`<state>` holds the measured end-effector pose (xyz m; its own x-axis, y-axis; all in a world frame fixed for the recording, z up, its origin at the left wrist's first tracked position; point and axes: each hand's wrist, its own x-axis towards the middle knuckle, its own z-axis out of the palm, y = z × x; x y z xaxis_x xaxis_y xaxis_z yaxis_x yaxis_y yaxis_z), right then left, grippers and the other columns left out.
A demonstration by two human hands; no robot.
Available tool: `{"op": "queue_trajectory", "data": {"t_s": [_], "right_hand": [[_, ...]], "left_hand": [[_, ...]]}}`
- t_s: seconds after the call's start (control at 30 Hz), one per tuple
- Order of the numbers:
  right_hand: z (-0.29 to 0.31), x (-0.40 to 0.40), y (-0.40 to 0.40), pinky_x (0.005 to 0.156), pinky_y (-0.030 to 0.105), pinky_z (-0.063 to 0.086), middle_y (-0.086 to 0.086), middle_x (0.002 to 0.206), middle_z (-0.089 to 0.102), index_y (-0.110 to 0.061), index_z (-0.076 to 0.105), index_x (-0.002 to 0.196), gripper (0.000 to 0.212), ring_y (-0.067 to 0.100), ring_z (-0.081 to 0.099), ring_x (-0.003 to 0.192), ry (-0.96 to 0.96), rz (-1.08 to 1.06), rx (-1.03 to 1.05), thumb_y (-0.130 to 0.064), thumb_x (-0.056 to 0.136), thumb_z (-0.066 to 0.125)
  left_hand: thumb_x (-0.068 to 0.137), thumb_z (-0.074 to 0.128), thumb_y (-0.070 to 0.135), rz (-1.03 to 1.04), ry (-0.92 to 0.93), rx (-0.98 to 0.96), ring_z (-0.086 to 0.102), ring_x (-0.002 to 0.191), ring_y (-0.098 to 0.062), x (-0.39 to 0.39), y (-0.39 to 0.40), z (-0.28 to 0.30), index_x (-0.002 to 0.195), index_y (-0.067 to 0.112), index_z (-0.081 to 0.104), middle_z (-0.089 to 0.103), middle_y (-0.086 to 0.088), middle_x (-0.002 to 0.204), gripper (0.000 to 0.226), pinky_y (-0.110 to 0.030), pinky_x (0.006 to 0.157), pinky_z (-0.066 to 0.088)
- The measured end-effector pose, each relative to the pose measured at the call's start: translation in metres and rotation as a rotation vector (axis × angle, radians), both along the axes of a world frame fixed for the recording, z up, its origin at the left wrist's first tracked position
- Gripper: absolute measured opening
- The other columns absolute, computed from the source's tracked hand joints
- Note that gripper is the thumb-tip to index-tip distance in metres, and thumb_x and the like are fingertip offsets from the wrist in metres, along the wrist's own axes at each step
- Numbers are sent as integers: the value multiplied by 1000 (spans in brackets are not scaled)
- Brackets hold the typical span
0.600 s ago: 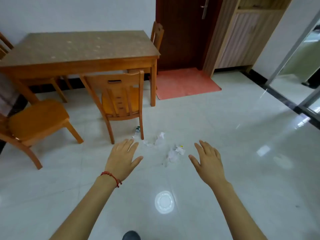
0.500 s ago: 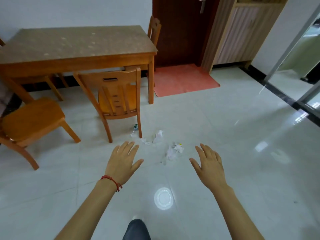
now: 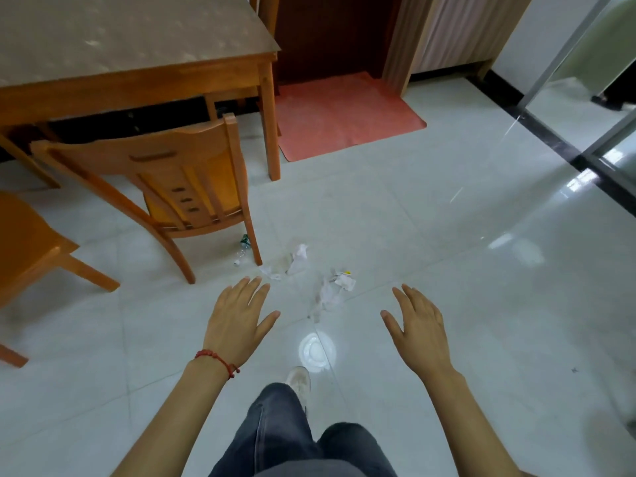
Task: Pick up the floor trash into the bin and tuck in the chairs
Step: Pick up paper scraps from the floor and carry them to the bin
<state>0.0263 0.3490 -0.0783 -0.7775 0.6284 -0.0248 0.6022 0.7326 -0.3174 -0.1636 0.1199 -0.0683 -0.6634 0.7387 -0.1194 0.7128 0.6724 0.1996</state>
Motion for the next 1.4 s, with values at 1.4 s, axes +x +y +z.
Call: {"op": "queue_trajectory", "data": {"t_s": [1.4], "right_hand": [[-556, -239, 113, 96, 34, 36, 4, 135, 49, -15, 42, 135, 47, 21, 43, 123, -393, -363, -654, -37, 93, 45]], "left_hand": [[96, 28, 42, -153, -174, -34, 49, 116, -32, -228, 217, -494, 118, -3, 57, 59, -20, 120, 58, -32, 99, 31]]}}
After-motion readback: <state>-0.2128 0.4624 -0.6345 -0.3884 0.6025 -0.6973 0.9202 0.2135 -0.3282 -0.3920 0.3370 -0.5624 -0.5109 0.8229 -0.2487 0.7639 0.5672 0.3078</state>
